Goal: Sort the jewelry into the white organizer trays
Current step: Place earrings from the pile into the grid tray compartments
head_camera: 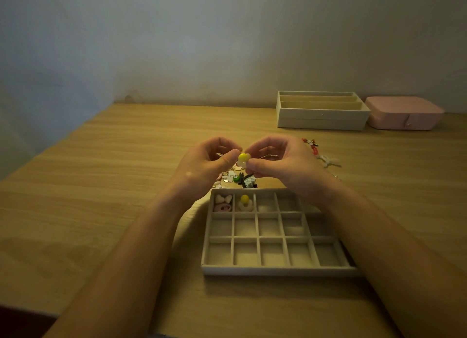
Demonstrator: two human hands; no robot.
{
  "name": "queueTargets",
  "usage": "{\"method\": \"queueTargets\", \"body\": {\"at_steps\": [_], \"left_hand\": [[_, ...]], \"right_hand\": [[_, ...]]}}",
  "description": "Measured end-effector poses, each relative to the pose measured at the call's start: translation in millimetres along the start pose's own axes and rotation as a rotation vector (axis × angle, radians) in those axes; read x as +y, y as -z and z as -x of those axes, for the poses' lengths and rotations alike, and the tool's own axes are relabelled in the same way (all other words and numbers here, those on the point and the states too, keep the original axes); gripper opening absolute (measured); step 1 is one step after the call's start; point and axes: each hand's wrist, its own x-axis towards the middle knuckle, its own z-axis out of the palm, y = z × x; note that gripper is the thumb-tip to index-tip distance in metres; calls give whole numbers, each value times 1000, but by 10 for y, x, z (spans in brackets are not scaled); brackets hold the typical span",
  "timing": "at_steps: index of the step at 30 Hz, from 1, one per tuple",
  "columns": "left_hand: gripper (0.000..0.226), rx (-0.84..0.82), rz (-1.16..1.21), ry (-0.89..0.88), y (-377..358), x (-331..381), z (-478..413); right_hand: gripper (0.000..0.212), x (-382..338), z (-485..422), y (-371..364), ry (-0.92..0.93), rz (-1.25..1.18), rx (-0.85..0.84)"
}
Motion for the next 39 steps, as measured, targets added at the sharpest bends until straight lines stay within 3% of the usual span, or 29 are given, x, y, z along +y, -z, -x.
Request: {"method": "queueTargets", "body": {"at_steps": [2, 9, 17, 24, 31, 39], "left_hand": [[8, 47, 19, 2, 12, 4, 6], [30, -39, 16, -19, -14, 46, 38], [15, -70, -62, 2, 34, 14, 32], [27, -165, -217, -34, 136, 30, 33], [34, -222, -262, -24, 211, 10, 35], [20, -292, -265, -22, 157, 22, 45]], "right_hand": [[19, 8, 7, 15, -6, -32, 23], [17, 11, 29, 57, -28, 11, 13], [5, 99, -4, 31, 79, 324, 25], [7, 46, 15, 10, 24, 715, -166], [15, -10, 64, -23, 37, 786, -175], [12, 8, 71, -76, 41, 873, -212]]}}
